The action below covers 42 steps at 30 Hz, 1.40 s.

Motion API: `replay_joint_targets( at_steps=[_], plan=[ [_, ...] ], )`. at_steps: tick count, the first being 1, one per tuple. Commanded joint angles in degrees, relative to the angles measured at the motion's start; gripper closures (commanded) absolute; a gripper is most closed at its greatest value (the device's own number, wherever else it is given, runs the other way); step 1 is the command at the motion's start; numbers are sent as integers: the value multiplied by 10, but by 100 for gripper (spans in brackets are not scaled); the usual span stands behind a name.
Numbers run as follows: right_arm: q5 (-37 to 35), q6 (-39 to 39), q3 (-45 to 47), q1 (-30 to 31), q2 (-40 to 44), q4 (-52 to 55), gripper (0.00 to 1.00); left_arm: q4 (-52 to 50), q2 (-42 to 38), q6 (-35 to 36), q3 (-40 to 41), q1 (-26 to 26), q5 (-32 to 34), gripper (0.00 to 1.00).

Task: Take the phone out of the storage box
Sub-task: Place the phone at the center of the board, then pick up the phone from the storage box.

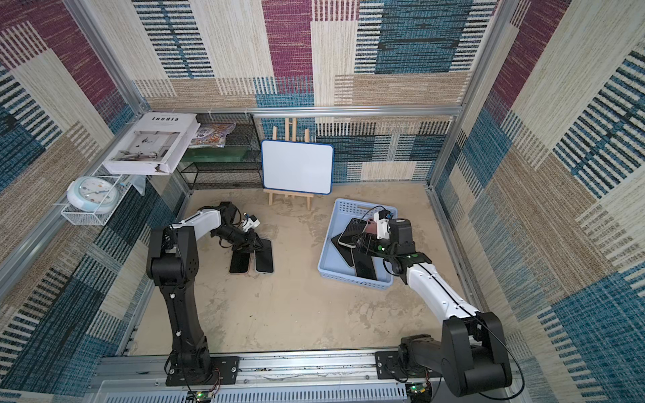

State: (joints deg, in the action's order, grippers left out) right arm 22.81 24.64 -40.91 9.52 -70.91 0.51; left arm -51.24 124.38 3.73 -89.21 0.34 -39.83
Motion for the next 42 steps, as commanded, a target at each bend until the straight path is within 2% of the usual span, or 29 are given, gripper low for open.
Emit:
replay_joint_targets(
  at_steps=[1, 3, 5, 11, 14, 17, 21, 24, 29, 32, 36, 42],
  plan=[
    [7, -7, -1, -3, 3, -8, 31, -9, 7, -10, -4, -3, 62, 57],
    [9, -6, 1, -4, 2, -11, 31, -4, -2, -20, -3, -3, 102, 47],
    [9, -7, 1, -4, 0, -11, 31, 4, -24, -38, 3, -3, 150, 41],
    [-19, -12, -1, -5, 4, -2, 31, 6, -143, -91, 30, 1, 304, 36],
    [-42, -19, -7, -6, 13, 7, 32, 25, -231, -110, 58, 32, 364, 35],
    [-59, -19, -11, -6, 20, 5, 32, 60, -303, -114, 80, 97, 394, 35],
    [-61, -15, -22, -6, 10, 4, 32, 121, -348, -109, 103, 203, 400, 35],
    [-59, 7, -22, -6, -4, 0, 33, 171, -360, -144, 124, 252, 382, 38],
    [-61, 26, -20, -6, -28, -3, 35, 274, -380, -174, 176, 323, 394, 39],
    [-67, 33, -18, -5, -42, -5, 36, 308, -376, -192, 188, 352, 394, 37],
    [-56, 53, -19, -5, -76, -23, 36, 338, -349, -205, 182, 381, 360, 37],
    [-46, 104, -50, -6, -178, -56, 39, 371, -290, -244, 151, 410, 334, 42]
  ],
)
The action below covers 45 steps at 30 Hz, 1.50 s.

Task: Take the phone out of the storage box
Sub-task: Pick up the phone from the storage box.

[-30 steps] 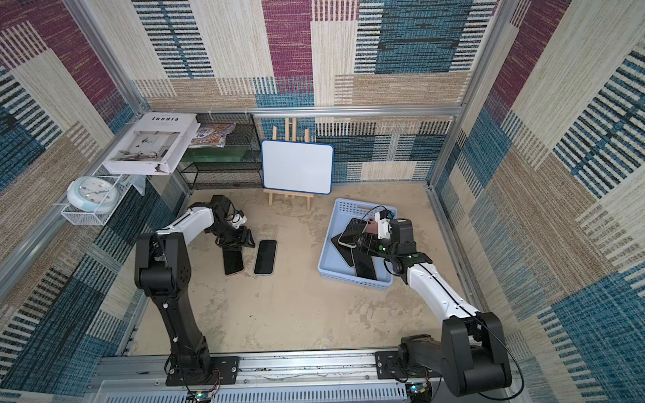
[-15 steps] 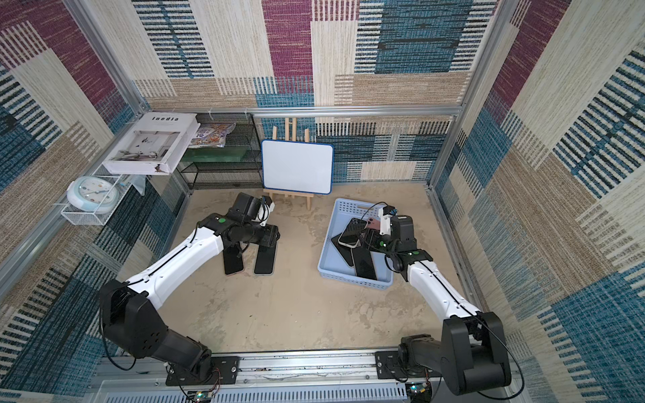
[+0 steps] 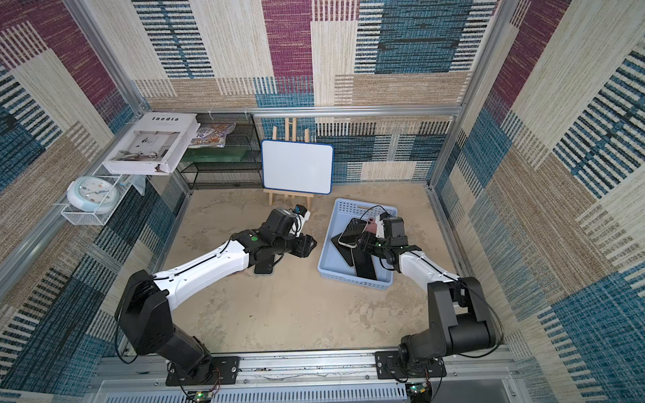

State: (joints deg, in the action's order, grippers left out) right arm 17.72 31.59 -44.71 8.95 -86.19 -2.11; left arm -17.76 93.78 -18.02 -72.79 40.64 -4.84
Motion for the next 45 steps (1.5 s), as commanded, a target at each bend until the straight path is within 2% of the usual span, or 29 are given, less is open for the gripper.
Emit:
replay_joint_targets(
  at_steps=[1, 7, 14, 19, 26, 32, 38, 41, 45],
  plan=[
    [4, 43, -17, 0, -39, -41, 40, 37, 24, -29, -19, 14, -9, 42],
    [-17, 79, -41, 0, -100, -74, 41, 21, 62, -32, -49, 37, -2, 39],
    [-22, 104, -58, -1, -146, -102, 43, 8, 63, -28, -59, 45, 2, 39],
    [-1, 120, -70, -2, -180, -129, 45, 0, 51, -24, -58, 46, 4, 39],
    [39, 157, -70, -4, -225, -229, 47, -4, 37, -23, -49, 46, 9, 39],
    [42, 178, -48, -5, -220, -297, 62, -8, 33, -22, -43, 47, 3, 39],
    [50, 172, -45, -6, -211, -315, 78, -2, 28, -29, -39, 49, -3, 40],
    [63, 176, -44, -6, -214, -334, 81, -2, 25, -30, -36, 50, -3, 40],
    [75, 184, -48, -6, -224, -352, 79, -4, 22, -32, -34, 50, 0, 40]
  ],
)
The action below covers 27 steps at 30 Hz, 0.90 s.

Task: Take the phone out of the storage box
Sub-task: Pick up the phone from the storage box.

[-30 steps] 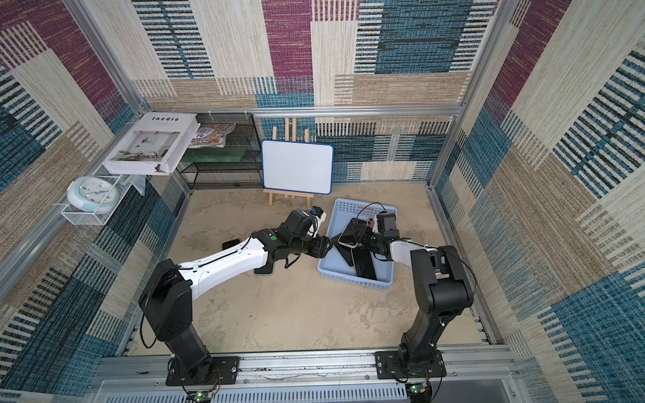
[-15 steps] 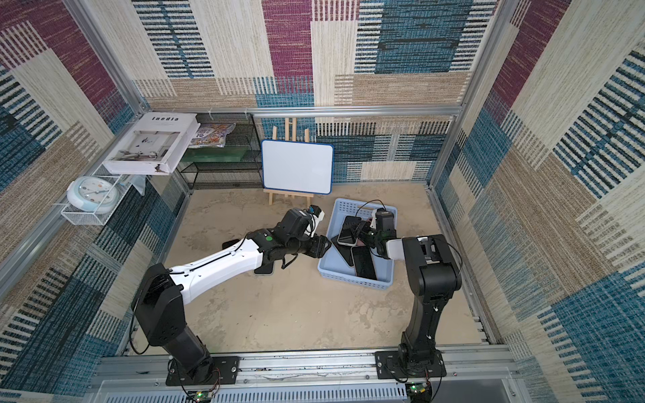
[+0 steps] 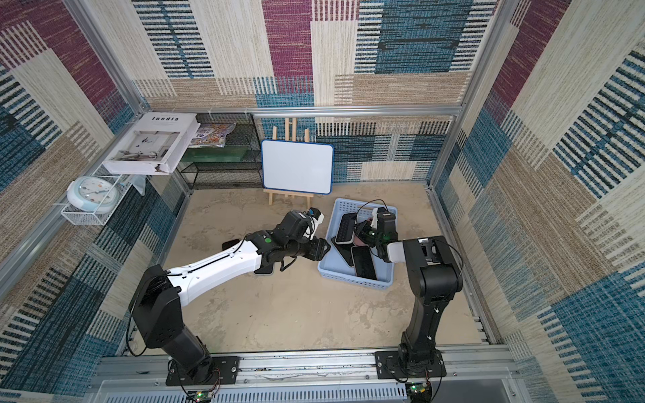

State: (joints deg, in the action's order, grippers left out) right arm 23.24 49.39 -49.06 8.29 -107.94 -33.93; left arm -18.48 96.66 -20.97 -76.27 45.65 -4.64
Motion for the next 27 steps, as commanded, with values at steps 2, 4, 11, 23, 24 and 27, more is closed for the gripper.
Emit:
replay_joint_targets(
  at_steps=[2, 4, 11, 23, 24, 27],
  plan=[
    [28, 10, -10, 1, -16, -38, 78, 2, -8, -3, 2, 1, -2, 40],
    [35, 16, -13, 1, -24, -48, 77, 1, -9, -3, 1, 1, -2, 40],
    [45, 20, -22, 1, -37, -60, 72, 0, -12, 0, -5, 0, 0, 40],
    [66, 30, -35, 2, -60, -65, 69, 1, -13, -7, -2, 1, -5, 40],
    [66, 30, -37, 3, -62, -63, 66, 2, -14, -7, 0, 0, -3, 40],
    [69, 32, -44, 4, -71, -60, 65, 5, -24, -7, 5, 1, 2, 40]
  ],
)
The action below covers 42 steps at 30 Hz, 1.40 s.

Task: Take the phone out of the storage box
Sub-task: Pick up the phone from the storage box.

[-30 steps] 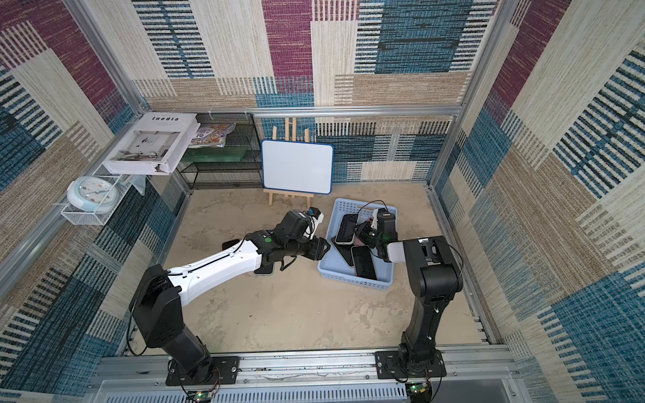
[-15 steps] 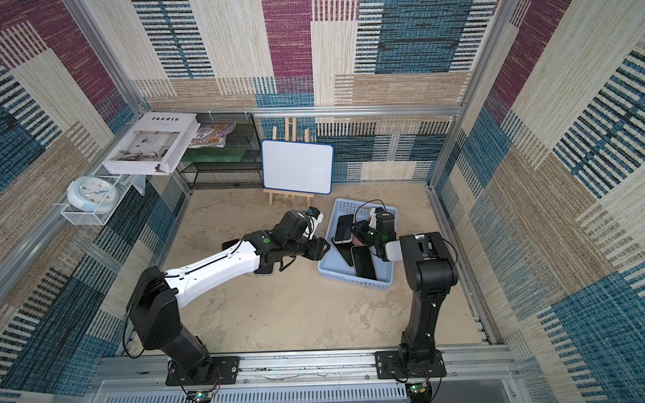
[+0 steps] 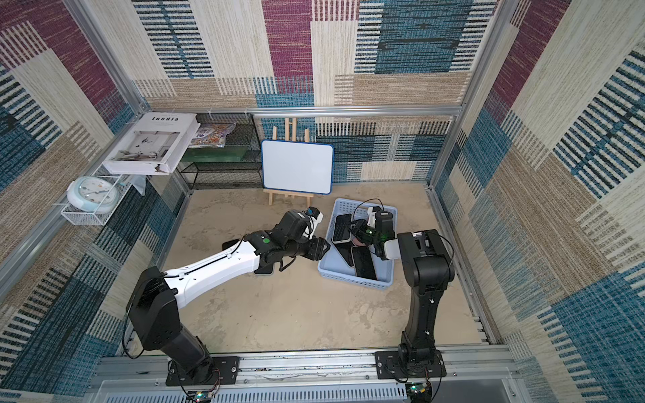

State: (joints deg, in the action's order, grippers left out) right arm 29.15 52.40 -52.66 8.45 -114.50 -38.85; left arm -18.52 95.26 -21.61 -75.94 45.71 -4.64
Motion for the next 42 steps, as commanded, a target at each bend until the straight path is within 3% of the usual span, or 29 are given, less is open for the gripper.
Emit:
replay_joint_targets(
  at_steps=[1, 10, 17, 19, 23, 28, 31, 34, 37, 42],
  plan=[
    [12, 1, -10, 4, -8, -10, 65, 7, -12, -1, 4, 0, 3, 40],
    [15, -6, -30, 20, -22, 3, 71, 12, -19, -2, 12, 0, 6, 40],
    [-19, -34, -17, 20, 28, 28, 92, 16, -26, -3, 19, 1, 4, 40],
    [-33, -46, -8, 21, 55, 42, 100, 21, -30, -4, 23, 1, 2, 40],
    [-59, -78, 19, 21, 136, 76, 100, 29, -48, -11, 40, 1, 0, 40],
    [-86, -130, 96, 23, 317, 121, 100, 61, -101, -18, 86, 2, -8, 39],
    [-41, -189, 104, 25, 397, 183, 100, 110, -137, -29, 130, 2, -14, 36],
    [47, -217, 109, 25, 441, 215, 100, 154, -158, -44, 161, 1, -32, 35],
    [134, -214, 130, 28, 465, 198, 100, 185, -164, -51, 182, 1, -57, 35],
    [211, -187, 159, 43, 488, 147, 100, 300, -179, -84, 245, 0, -98, 35]
  ],
)
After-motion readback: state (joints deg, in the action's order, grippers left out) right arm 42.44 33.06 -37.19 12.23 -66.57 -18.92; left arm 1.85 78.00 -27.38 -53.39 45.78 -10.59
